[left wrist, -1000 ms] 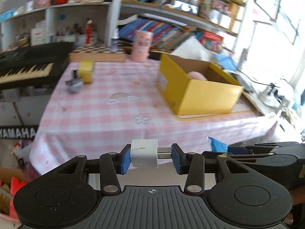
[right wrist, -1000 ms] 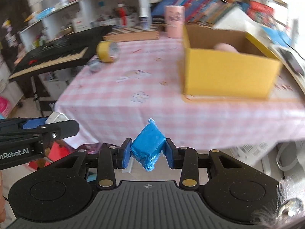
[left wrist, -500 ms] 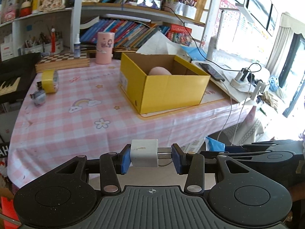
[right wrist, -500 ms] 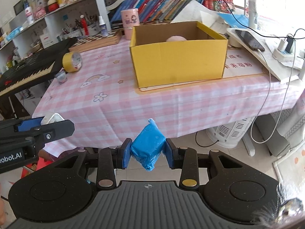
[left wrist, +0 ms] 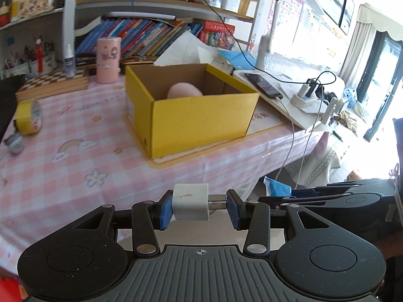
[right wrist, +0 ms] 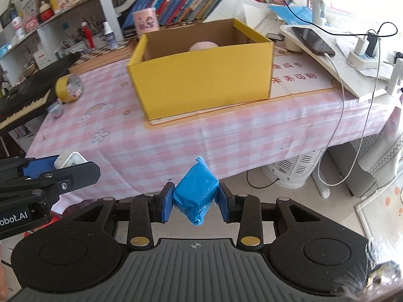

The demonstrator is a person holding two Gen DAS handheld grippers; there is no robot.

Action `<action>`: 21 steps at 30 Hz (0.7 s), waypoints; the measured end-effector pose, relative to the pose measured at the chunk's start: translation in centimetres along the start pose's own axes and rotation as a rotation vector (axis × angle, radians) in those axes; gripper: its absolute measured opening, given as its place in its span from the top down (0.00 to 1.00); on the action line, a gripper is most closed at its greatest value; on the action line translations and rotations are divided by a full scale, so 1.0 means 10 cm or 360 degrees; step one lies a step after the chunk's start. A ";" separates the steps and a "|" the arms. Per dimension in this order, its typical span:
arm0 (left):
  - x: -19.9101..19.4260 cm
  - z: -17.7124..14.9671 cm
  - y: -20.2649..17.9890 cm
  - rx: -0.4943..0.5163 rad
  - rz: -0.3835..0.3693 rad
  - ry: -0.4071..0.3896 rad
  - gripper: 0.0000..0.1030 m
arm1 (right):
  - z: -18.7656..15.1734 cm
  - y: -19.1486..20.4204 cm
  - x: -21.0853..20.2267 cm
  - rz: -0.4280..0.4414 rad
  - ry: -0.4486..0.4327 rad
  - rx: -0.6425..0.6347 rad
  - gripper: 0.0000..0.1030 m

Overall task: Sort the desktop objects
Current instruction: 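Lift and carry the white plug and blue block over the yellow box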

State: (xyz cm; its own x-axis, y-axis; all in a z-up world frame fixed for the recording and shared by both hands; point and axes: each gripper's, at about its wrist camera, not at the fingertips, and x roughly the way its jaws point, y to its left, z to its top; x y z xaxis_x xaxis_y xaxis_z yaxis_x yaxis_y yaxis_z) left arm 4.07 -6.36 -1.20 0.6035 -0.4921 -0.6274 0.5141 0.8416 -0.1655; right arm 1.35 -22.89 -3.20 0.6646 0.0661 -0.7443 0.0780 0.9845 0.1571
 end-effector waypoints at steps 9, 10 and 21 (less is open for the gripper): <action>0.33 0.77 -0.13 0.0110 0.0004 -0.0189 0.59 | 0.69 -0.43 0.11 -0.0005 -0.0228 0.0023 0.67; 0.38 0.87 -0.15 0.0127 0.0015 -0.0216 0.59 | 0.81 -0.49 0.12 0.0004 -0.0270 0.0025 0.67; 1.03 1.43 -0.13 0.0160 0.0199 -0.0241 0.59 | 1.76 -0.71 0.41 0.0140 -0.0444 -0.0179 0.67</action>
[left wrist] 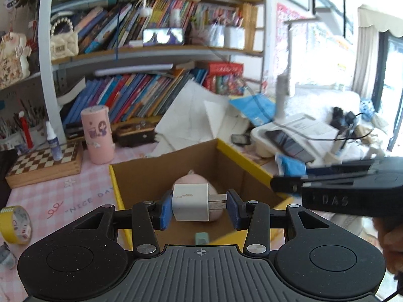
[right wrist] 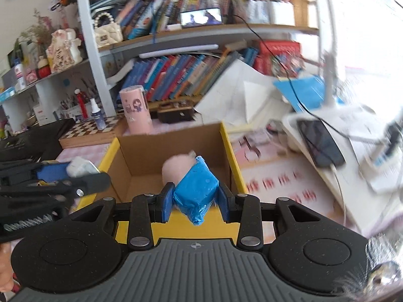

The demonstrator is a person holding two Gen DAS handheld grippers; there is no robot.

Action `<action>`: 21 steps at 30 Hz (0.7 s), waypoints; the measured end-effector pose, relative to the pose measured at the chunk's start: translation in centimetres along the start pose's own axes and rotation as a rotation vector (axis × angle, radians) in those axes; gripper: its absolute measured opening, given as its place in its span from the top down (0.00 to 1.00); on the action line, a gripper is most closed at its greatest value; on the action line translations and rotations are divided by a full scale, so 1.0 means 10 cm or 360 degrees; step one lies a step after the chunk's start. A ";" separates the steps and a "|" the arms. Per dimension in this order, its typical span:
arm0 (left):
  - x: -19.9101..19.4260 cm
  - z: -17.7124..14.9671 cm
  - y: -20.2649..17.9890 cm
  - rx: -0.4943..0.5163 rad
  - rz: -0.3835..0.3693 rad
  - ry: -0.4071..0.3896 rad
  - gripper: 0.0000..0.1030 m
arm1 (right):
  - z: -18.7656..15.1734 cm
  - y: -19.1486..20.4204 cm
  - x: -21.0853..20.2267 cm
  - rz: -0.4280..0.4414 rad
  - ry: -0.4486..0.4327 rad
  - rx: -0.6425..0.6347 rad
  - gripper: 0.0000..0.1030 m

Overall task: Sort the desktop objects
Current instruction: 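Lift and carry the white plug and blue block over the yellow box, then open the left tool to drop the plug while the right tool releases the blue block into the box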

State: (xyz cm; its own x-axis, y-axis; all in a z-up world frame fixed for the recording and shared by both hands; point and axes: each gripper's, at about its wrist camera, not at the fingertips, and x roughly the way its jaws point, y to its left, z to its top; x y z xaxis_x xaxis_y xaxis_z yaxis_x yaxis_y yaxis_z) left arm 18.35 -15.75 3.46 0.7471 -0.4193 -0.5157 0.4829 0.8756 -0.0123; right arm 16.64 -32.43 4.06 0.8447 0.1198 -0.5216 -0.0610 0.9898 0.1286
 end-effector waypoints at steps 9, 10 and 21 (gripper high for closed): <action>0.55 -0.11 0.05 0.0045 0.0106 0.0237 0.59 | 0.15 0.09 0.73 0.0148 0.0172 -0.0438 0.67; 0.61 -0.13 0.06 0.0043 0.0115 0.0270 0.59 | 0.14 0.10 0.82 0.0170 0.0218 -0.0479 0.67; 0.86 -0.18 0.12 0.0011 0.0130 0.0419 0.59 | 0.06 0.12 1.30 0.0294 0.0502 -0.0655 0.67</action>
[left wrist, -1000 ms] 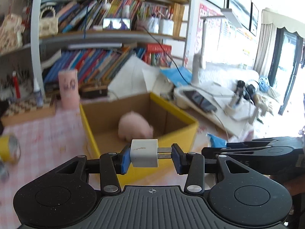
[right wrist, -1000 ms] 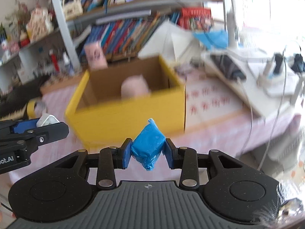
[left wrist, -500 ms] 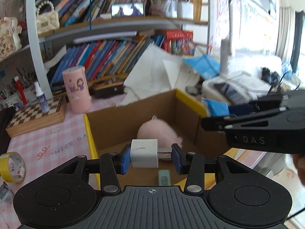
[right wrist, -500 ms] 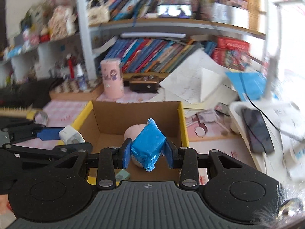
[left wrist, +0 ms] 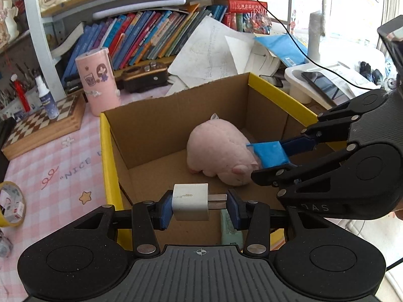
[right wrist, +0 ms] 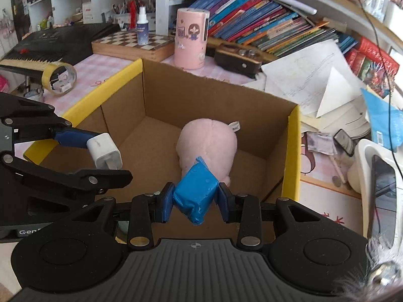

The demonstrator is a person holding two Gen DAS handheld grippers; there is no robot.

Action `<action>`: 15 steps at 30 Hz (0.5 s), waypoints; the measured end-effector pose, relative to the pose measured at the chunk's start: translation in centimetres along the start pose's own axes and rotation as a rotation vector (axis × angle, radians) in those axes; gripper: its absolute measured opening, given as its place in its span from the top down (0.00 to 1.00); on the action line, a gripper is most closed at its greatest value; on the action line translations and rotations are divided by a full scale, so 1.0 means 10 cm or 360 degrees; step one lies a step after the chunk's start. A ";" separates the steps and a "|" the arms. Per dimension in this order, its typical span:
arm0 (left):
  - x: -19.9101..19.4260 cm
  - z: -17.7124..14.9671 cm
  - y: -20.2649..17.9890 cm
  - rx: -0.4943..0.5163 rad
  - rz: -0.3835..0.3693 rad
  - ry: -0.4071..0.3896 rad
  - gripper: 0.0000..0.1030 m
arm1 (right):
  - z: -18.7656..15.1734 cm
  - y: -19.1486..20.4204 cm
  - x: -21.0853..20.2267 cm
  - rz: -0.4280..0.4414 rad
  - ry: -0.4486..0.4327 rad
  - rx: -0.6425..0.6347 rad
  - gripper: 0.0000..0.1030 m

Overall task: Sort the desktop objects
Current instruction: 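Open the left tool to drop the plug while the right tool releases the blue block into the box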

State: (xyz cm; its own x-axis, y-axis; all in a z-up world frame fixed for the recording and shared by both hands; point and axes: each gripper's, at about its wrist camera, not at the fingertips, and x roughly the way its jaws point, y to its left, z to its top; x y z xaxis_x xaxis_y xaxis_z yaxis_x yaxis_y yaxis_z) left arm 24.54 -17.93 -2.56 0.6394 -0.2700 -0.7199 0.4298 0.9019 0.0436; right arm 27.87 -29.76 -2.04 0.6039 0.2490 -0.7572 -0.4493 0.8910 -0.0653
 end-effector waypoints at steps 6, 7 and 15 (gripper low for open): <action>0.01 0.00 0.01 -0.0022 -0.0011 0.0012 0.58 | 0.01 -0.08 0.14 0.0077 0.0085 0.0061 0.67; 0.02 0.01 0.01 -0.0023 -0.0009 0.0011 0.58 | 0.01 -0.09 0.15 0.0075 0.0092 0.0071 0.67; -0.14 0.01 0.02 -0.0054 0.0041 -0.0113 0.48 | -0.02 -0.11 0.04 0.0044 -0.0036 0.0169 0.59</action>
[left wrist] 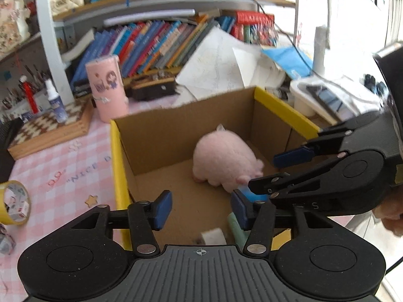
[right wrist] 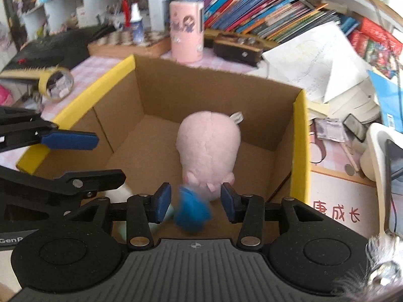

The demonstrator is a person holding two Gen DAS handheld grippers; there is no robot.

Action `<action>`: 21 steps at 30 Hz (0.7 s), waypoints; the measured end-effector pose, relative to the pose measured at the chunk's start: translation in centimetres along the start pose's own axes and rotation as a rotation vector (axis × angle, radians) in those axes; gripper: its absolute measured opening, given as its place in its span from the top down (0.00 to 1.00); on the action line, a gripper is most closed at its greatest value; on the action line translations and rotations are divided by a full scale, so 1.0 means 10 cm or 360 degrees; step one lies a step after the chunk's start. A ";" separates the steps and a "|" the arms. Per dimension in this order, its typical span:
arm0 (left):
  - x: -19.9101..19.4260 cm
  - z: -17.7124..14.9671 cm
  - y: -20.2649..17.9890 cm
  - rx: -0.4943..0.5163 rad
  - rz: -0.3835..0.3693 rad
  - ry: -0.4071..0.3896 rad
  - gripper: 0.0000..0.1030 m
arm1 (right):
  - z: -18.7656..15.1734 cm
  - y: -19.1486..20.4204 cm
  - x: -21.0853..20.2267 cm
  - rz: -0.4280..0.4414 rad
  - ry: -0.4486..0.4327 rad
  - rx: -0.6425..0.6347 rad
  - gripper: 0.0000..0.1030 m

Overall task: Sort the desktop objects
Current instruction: 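Open the left tool to drop the plug while the right tool releases the blue block into the box, then withdraw both open tools from the yellow box back over the table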

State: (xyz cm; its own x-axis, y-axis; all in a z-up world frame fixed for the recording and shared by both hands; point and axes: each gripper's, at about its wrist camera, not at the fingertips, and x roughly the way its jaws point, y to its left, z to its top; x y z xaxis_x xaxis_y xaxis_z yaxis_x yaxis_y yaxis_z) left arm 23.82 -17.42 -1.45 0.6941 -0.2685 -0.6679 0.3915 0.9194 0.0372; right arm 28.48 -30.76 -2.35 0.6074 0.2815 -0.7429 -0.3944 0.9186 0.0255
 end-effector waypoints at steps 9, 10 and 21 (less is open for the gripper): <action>-0.45 0.05 0.06 -0.0120 0.0076 -0.0233 0.34 | -0.09 0.06 -0.48 -0.0150 -0.0351 0.0211 0.53; -0.49 0.05 0.06 -0.0135 0.0102 -0.0250 0.33 | -0.11 0.07 -0.53 -0.0182 -0.0385 0.0234 0.52; -0.78 -0.17 0.16 -0.0275 0.0307 -0.0320 0.24 | -0.44 0.16 -0.81 -0.0379 -0.0541 0.0367 0.50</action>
State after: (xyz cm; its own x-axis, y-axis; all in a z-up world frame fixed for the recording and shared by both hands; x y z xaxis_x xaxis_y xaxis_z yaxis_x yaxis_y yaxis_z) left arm 17.94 -13.38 2.56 0.8576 -0.1204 -0.5000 0.1449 0.9894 0.0102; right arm 19.94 -32.81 0.78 0.8686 0.0951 -0.4863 -0.0768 0.9954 0.0576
